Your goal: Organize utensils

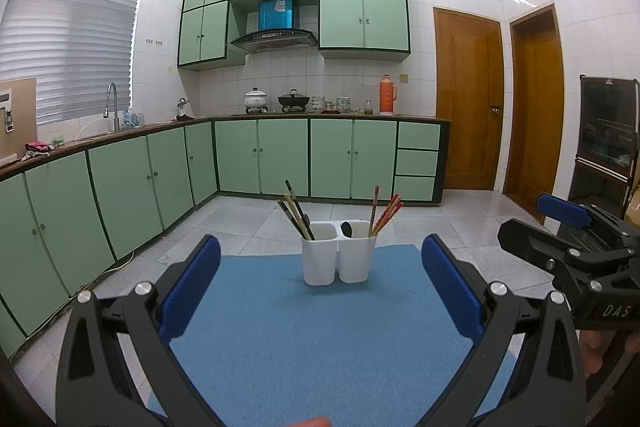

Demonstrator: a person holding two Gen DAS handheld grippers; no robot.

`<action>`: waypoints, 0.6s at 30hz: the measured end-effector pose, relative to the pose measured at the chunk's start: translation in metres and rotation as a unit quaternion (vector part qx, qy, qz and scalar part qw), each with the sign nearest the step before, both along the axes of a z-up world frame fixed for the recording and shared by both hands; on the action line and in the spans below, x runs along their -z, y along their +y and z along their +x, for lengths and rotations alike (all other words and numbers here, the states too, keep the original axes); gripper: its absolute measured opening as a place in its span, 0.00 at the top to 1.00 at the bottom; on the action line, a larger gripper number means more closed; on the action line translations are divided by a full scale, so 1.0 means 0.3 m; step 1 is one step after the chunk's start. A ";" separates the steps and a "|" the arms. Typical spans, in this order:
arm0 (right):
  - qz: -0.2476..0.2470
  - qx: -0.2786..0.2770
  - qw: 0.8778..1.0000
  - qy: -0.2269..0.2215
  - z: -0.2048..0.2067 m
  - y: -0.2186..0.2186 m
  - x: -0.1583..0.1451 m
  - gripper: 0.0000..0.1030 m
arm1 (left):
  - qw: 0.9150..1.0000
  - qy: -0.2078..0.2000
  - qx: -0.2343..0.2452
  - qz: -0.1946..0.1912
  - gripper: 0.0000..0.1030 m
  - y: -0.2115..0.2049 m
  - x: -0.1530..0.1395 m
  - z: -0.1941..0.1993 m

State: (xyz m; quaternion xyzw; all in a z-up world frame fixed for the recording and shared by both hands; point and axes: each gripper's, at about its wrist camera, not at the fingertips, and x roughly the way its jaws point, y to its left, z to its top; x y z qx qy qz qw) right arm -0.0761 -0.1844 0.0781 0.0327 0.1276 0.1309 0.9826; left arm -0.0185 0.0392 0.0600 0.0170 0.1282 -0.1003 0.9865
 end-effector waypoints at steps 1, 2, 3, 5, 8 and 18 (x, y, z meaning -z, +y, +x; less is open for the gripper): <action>0.000 0.000 1.000 0.000 0.000 0.000 0.000 0.07 | 1.000 0.000 0.000 -0.001 0.05 0.001 0.000 0.001; 0.000 0.000 1.000 0.000 0.000 -0.001 0.000 0.07 | 1.000 0.000 0.001 -0.002 0.05 0.001 -0.001 0.001; 0.000 0.000 1.000 0.001 0.000 -0.001 0.000 0.07 | 1.000 0.000 0.000 -0.002 0.05 0.001 0.000 0.000; 0.000 0.000 1.000 0.000 0.000 -0.001 -0.001 0.07 | 1.000 0.000 0.000 -0.001 0.05 0.000 -0.001 0.000; 0.000 0.000 1.000 0.000 0.000 -0.001 -0.001 0.07 | 1.000 0.000 0.000 -0.001 0.05 0.001 -0.001 0.000; 0.000 0.000 1.000 0.000 0.001 0.000 -0.003 0.07 | 1.000 0.000 -0.001 -0.001 0.05 0.004 0.000 0.001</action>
